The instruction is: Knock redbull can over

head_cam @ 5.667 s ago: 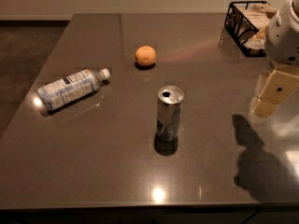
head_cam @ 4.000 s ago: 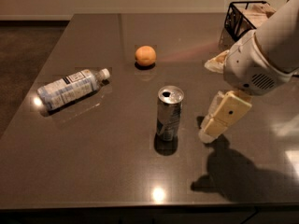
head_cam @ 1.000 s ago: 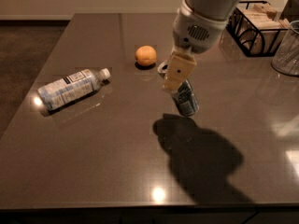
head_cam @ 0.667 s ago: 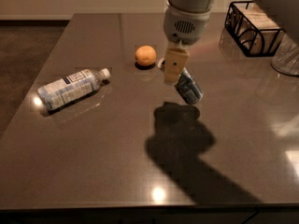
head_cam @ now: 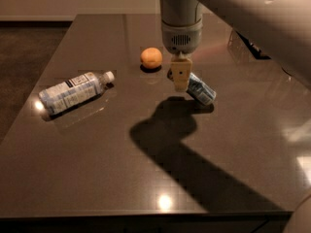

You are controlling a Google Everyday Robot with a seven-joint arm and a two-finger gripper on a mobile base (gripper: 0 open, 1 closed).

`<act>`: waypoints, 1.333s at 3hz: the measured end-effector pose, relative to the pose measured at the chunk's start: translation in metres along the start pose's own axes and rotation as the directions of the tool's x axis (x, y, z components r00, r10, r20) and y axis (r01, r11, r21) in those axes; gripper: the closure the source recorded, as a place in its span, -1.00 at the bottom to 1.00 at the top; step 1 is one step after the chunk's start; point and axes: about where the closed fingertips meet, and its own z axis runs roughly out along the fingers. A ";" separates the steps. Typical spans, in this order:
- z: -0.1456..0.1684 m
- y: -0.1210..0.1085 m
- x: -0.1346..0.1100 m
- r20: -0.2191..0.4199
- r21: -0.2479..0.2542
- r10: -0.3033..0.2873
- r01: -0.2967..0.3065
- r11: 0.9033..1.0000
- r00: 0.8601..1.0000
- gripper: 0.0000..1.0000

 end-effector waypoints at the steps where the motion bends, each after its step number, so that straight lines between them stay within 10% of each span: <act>1: 0.017 0.005 -0.001 -0.053 -0.022 -0.050 0.049 0.999 0.997 -0.26; 3: 0.027 0.011 -0.003 -0.050 -0.020 -0.076 0.075 0.997 0.996 -1.00; 4: 0.027 0.005 -0.008 -0.031 0.004 -0.075 0.075 0.997 0.997 -1.00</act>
Offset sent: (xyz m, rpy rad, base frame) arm -0.0696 -0.0324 -0.0324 -0.1864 0.2590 0.0567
